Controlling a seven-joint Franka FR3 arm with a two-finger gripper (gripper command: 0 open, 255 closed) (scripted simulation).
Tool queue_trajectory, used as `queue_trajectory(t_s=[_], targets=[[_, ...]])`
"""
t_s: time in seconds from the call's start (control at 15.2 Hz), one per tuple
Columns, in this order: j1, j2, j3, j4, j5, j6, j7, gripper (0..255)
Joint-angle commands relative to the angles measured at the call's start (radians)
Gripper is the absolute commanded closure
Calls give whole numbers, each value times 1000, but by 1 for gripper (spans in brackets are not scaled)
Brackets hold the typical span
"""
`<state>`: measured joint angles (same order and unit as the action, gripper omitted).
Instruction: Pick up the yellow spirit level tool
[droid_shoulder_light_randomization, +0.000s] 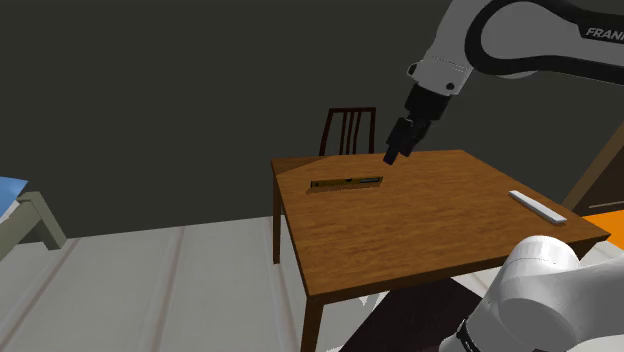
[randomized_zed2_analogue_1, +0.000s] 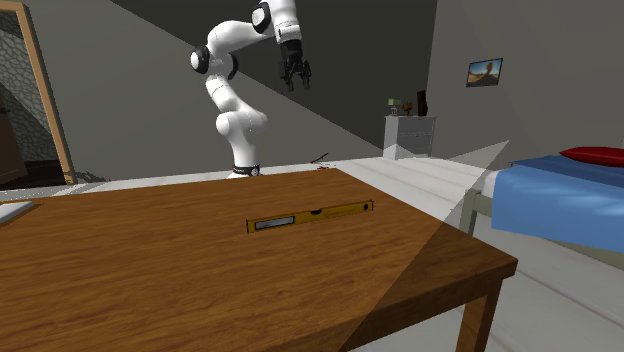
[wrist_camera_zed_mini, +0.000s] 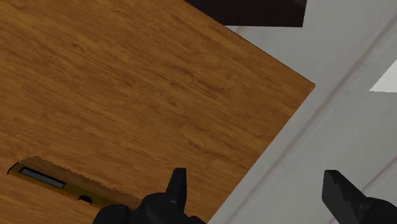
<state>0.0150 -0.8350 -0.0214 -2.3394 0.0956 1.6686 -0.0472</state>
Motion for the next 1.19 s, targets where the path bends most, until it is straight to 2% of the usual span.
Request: queue_trajectory(t_s=[0.0,0.53,1.12], targets=[[0,0,0,0,0,0,0,0],[23,153,-168,-38,-108,136,-328,0],[66,442,-341,44,-161,295,-690,0]])
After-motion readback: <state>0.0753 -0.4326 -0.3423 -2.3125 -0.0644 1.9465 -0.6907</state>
